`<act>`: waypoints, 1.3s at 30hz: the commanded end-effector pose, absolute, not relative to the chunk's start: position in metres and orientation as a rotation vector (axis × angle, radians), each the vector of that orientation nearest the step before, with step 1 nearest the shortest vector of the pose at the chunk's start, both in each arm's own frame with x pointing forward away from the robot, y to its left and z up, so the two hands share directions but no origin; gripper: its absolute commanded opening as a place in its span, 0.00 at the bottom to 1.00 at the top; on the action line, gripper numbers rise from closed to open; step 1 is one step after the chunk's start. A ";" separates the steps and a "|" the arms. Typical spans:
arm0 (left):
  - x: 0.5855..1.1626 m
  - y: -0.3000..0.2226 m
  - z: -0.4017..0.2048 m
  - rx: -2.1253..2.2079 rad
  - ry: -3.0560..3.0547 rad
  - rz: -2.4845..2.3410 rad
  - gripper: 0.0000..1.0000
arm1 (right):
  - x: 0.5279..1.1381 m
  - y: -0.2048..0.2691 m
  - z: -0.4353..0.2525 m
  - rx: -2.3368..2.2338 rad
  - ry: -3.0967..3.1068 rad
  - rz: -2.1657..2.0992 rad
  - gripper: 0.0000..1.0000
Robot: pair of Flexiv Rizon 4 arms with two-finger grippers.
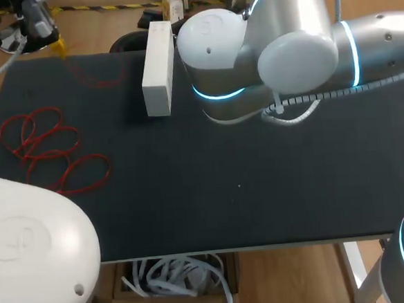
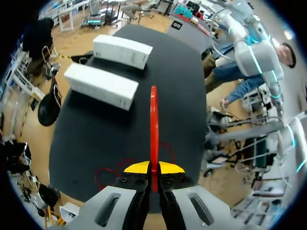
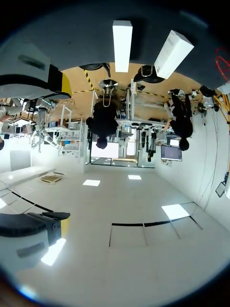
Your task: Grab the tape and strap the tape.
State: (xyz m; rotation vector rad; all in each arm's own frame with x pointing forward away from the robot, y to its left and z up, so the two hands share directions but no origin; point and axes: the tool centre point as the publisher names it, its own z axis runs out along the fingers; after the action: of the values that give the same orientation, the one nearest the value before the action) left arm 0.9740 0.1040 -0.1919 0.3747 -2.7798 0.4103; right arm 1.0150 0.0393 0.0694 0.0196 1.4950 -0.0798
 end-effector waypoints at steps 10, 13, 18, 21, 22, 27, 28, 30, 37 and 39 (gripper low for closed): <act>0.974 0.171 -0.229 0.435 -2.546 0.288 0.00 | 1.015 0.038 0.072 0.017 1.501 -0.080 1.00; 0.966 0.184 -0.235 0.473 -2.536 0.305 0.00 | 1.015 0.038 0.072 0.017 1.501 -0.080 1.00; 0.955 0.212 -0.245 0.546 -2.552 0.340 0.00 | 1.015 0.038 0.072 0.017 1.501 -0.080 1.00; 0.956 0.217 -0.246 0.519 -2.558 0.328 0.09 | 1.015 0.038 0.072 0.017 1.501 -0.080 1.00; 0.957 0.218 -0.246 0.515 -2.559 0.329 0.33 | 1.015 0.038 0.072 0.017 1.501 -0.080 1.00; 0.959 0.218 -0.245 0.499 -2.561 0.335 1.00 | 1.015 0.038 0.072 0.017 1.501 -0.080 1.00; 0.959 0.218 -0.245 0.499 -2.561 0.335 1.00 | 1.015 0.038 0.072 0.017 1.501 -0.080 1.00; 0.959 0.218 -0.245 0.499 -2.561 0.335 1.00 | 1.015 0.038 0.072 0.017 1.501 -0.080 1.00; 0.959 0.218 -0.245 0.499 -2.561 0.335 1.00 | 1.015 0.038 0.072 0.017 1.501 -0.080 1.00; 0.959 0.218 -0.245 0.499 -2.561 0.335 1.00 | 1.015 0.038 0.072 0.017 1.501 -0.080 1.00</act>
State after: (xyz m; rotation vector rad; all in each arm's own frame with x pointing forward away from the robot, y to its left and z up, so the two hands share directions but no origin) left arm 0.9607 0.2186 -0.2449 0.4985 -2.5583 0.3368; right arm 1.0152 0.0392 0.0694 0.0196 1.4950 -0.0797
